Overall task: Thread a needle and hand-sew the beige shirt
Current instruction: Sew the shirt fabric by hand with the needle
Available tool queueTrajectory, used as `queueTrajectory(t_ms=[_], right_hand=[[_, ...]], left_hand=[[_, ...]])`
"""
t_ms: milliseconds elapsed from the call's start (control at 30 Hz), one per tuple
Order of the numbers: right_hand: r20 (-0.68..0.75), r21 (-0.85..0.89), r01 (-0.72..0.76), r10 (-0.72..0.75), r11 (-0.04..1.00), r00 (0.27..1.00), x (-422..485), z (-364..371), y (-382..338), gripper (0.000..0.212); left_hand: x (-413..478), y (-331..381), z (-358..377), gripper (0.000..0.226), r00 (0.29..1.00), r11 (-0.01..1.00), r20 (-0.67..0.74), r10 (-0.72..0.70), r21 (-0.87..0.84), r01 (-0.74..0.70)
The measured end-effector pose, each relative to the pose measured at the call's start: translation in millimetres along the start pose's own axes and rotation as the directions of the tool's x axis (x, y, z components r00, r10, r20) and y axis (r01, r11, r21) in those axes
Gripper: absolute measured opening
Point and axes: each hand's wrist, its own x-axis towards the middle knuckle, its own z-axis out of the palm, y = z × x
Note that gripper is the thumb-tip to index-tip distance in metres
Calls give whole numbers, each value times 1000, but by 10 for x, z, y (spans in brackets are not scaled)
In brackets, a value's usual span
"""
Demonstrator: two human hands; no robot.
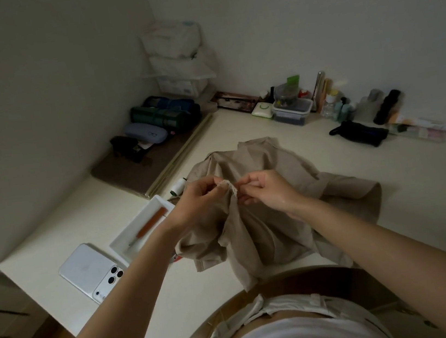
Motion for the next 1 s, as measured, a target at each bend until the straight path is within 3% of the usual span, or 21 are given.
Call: queueTrajectory(t_ms=[200, 333, 567, 833, 933, 1000], right_hand=[[-23, -20, 45, -45, 999, 999, 26, 52, 21, 12], [-65, -291, 184, -211, 939, 975, 30, 46, 54, 18], [-45, -499, 394, -477, 772, 878, 58, 130, 3, 21], [-50, -524, 507, -618, 685, 784, 87, 126, -6, 5], [-40, -383, 571, -631, 726, 775, 50, 185, -37, 7], [-28, -224, 561, -580, 797, 814, -10, 237, -83, 13]], left_hand=[[77, -25, 80, 18, 1000, 999, -15, -13, 42, 14], [100, -85, 50, 20, 996, 996, -73, -59, 69, 64], [114, -20, 64, 21, 995, 996, -73, -67, 60, 72], [116, -62, 26, 26, 990, 991, -57, -131, 19, 132], [97, -30, 33, 23, 993, 995, -61, -103, -9, 103], [77, -5, 24, 21, 993, 995, -70, -96, -23, 94]])
